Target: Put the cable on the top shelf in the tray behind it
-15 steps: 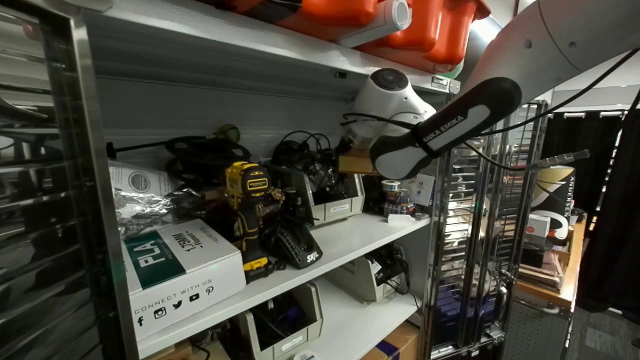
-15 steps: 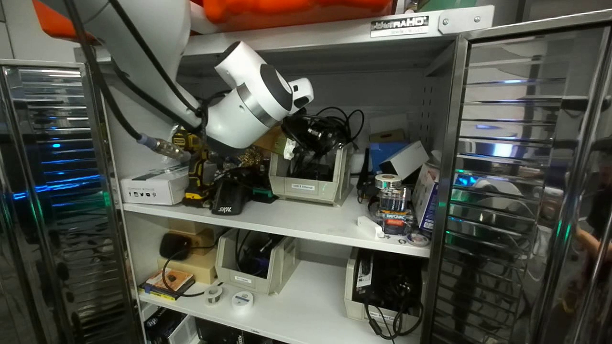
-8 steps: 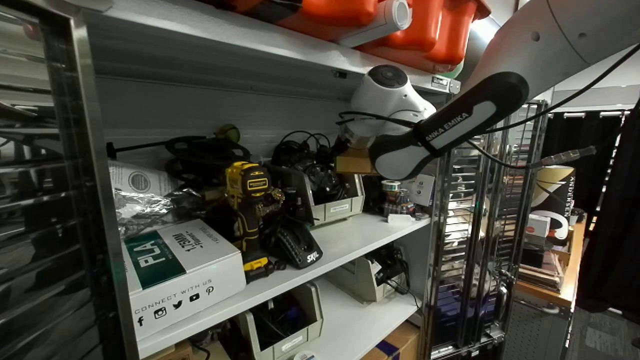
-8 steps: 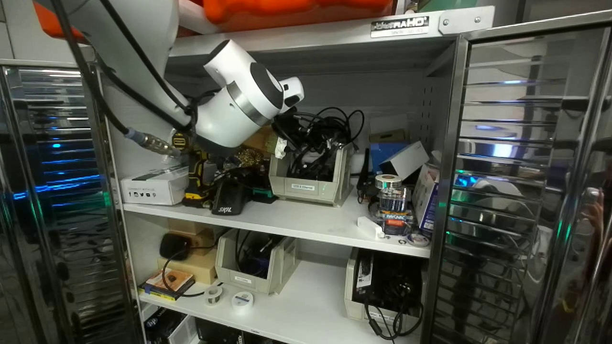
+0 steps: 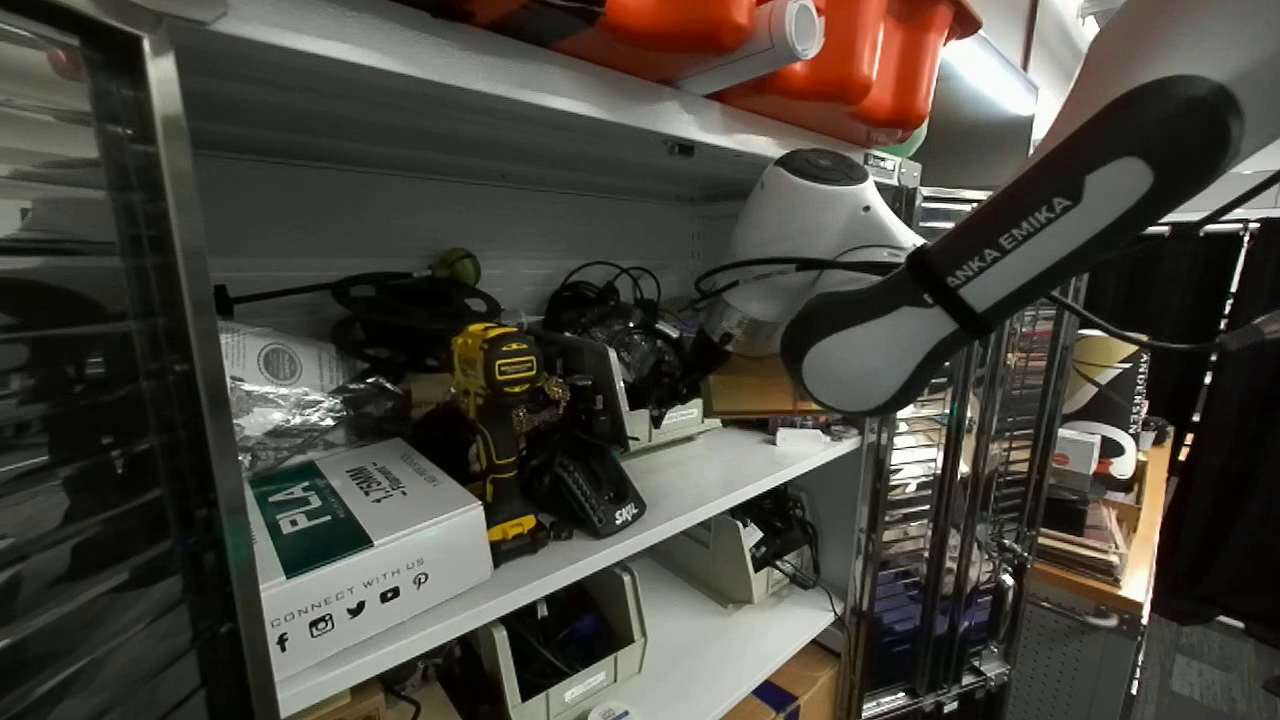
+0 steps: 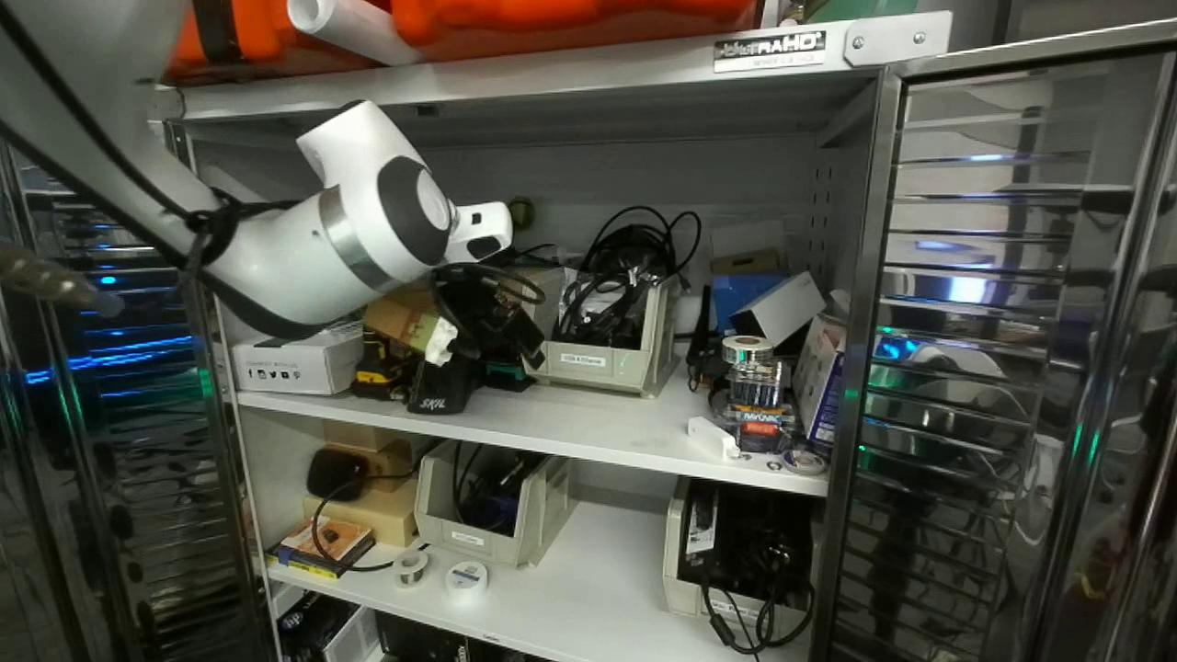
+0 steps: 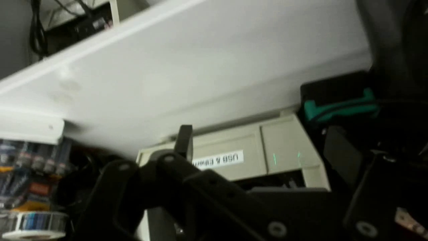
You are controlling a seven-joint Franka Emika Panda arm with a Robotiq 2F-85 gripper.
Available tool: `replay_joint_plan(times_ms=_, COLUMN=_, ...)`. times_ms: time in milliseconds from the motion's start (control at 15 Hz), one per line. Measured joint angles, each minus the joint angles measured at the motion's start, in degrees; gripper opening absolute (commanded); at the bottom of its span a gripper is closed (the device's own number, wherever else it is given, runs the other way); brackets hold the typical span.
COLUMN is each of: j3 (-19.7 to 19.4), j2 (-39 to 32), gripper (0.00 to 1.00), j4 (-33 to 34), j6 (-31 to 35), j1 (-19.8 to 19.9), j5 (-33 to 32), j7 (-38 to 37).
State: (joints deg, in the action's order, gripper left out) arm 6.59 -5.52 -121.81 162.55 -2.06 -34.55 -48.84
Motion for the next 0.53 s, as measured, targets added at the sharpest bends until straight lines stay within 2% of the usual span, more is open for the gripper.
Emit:
replay_joint_plan(times_ms=133, j3=1.86, j2=4.81, gripper=1.0, j4=-6.88, j6=-2.11, j1=-0.4, j5=9.57, j7=7.06)
replay_joint_plan(times_ms=267, j3=2.75, j2=9.55, gripper=1.0, j4=-12.4, j6=-7.34, j1=-2.74, j5=19.14, j7=12.9)
replay_joint_plan(times_ms=400, j3=1.42, j2=14.29, gripper=1.0, j4=-15.26, j6=-16.56, j1=-6.99, j5=28.89, j7=18.53)
replay_joint_plan(times_ms=533, j3=0.94, j2=19.23, gripper=1.0, j4=-16.41, j6=-27.28, j1=-8.08, j5=37.66, j7=24.4)
